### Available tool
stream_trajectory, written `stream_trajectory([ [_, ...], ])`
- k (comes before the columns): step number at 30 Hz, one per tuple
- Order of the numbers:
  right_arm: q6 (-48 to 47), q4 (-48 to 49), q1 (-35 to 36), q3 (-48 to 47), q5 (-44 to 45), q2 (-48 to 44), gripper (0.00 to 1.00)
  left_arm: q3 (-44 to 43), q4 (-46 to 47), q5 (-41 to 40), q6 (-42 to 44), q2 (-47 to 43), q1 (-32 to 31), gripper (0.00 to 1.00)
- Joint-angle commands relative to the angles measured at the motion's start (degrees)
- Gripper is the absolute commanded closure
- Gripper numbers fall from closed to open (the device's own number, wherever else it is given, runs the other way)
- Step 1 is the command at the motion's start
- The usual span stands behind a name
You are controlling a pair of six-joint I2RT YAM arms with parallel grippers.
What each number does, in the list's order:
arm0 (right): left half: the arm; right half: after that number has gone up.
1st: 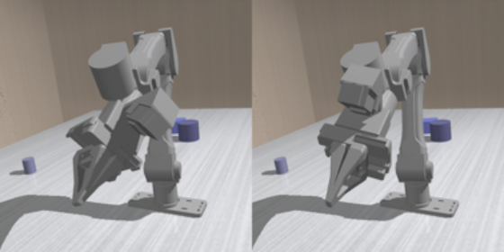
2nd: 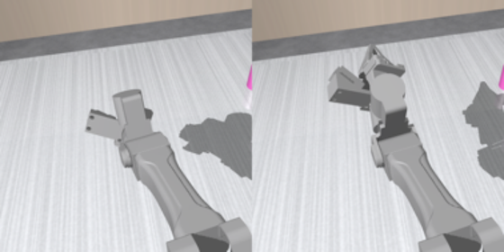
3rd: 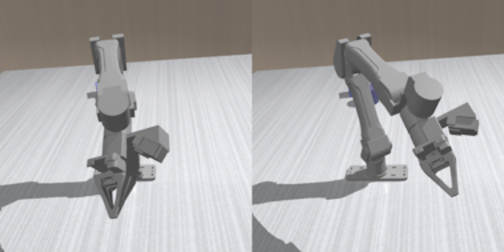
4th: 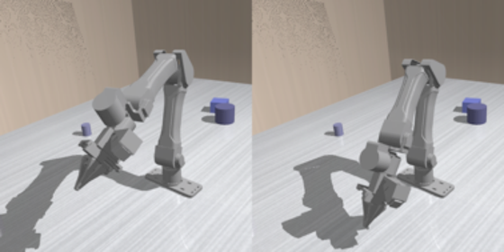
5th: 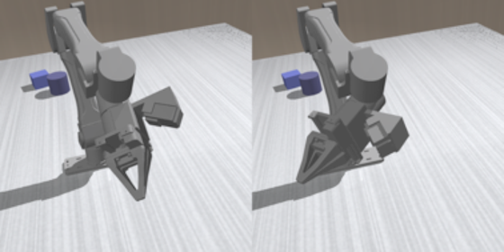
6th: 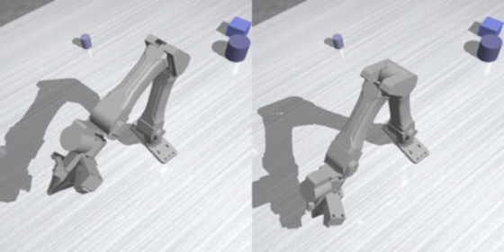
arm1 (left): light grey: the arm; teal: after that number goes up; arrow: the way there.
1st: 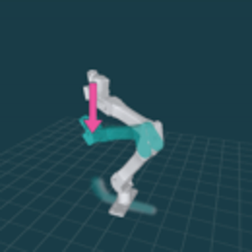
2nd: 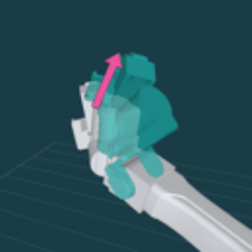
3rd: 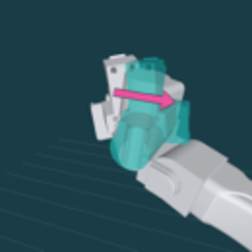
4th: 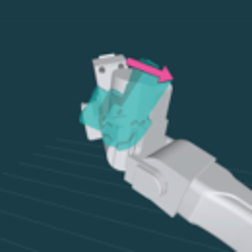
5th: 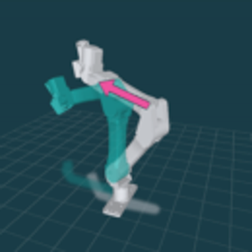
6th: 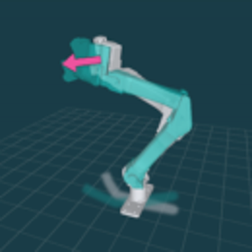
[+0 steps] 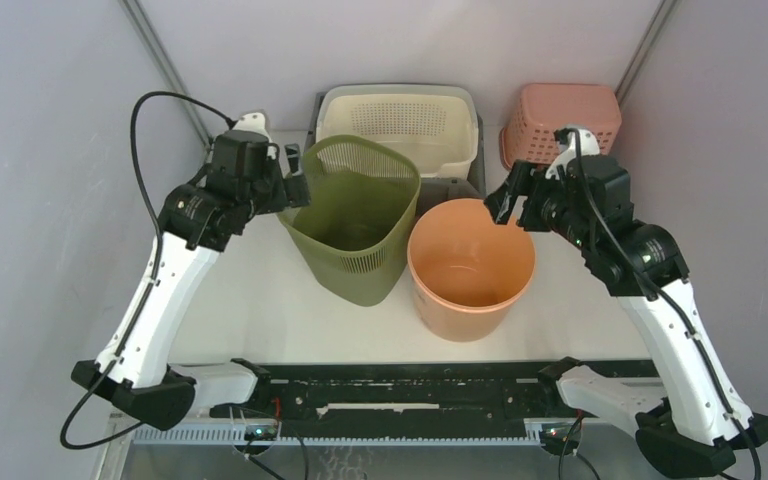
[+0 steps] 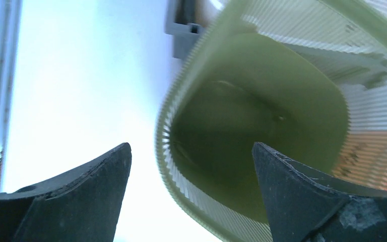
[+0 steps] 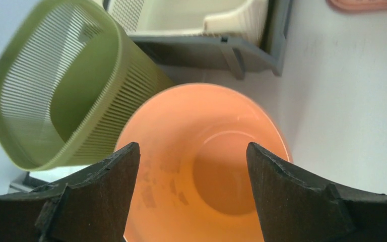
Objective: Turn the large container upside down
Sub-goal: Move the container to the center of the board.
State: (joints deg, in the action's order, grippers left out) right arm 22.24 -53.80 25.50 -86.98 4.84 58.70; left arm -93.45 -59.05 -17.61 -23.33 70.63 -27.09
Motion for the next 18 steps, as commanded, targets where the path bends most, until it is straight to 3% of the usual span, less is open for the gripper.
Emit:
stream_trajectory([
  [1,0.09,0.53,-0.76,4.09,-1.99,-1.3,0.15,0.86,0.83,-4.71,2.54,0.62,3.68,0.06],
  [6,-0.29,0.63,-1.12,7.7,-2.83,-2.88,0.15,1.78,1.58,-6.26,3.31,3.91,6.53,0.06],
  [11,-0.55,-0.08,-1.3,9.83,-4.05,-4.34,0.16,3.19,3.15,-6.18,3.9,6.58,8.31,0.13],
  [18,-0.88,-1.72,0.62,10.41,-6.55,-6.42,0.29,4.82,2.83,-6.08,3.49,7.15,10.29,0.47],
])
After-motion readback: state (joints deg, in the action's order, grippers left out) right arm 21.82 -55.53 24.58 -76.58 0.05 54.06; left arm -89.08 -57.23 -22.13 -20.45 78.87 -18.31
